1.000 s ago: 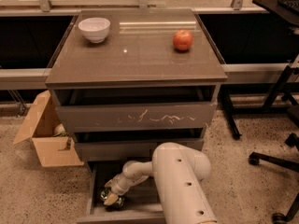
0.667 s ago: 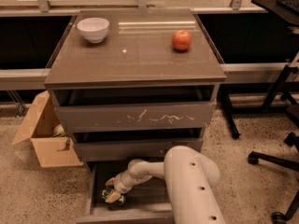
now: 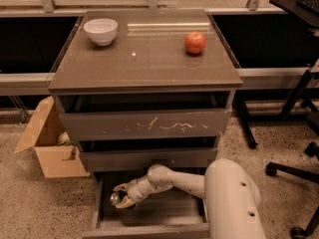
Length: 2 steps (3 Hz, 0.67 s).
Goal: Pick green can from bottom drawer and place on counter
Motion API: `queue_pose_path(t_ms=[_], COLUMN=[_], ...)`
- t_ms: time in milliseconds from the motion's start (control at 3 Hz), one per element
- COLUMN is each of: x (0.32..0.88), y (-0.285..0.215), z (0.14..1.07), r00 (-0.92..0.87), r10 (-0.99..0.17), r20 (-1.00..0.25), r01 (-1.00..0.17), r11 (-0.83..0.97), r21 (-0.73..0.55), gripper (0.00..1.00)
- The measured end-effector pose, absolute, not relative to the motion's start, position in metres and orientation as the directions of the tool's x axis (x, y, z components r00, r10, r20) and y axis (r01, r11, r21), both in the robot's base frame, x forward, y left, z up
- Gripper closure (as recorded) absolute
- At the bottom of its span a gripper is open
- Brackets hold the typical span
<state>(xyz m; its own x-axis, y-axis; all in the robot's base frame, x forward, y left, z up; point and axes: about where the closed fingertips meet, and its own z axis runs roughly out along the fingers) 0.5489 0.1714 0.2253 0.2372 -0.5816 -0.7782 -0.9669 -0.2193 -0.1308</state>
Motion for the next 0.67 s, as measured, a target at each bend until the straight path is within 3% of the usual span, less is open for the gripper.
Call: queue_pose_path(t_ms=[667], x=[0.559], y=[0.174], z=[0.192], r00=[0.242], r10=[-0.581], r20=[-0.777], r01=[-0.963], r11=[-0.242], r21=[-0.119], gripper=[1.00])
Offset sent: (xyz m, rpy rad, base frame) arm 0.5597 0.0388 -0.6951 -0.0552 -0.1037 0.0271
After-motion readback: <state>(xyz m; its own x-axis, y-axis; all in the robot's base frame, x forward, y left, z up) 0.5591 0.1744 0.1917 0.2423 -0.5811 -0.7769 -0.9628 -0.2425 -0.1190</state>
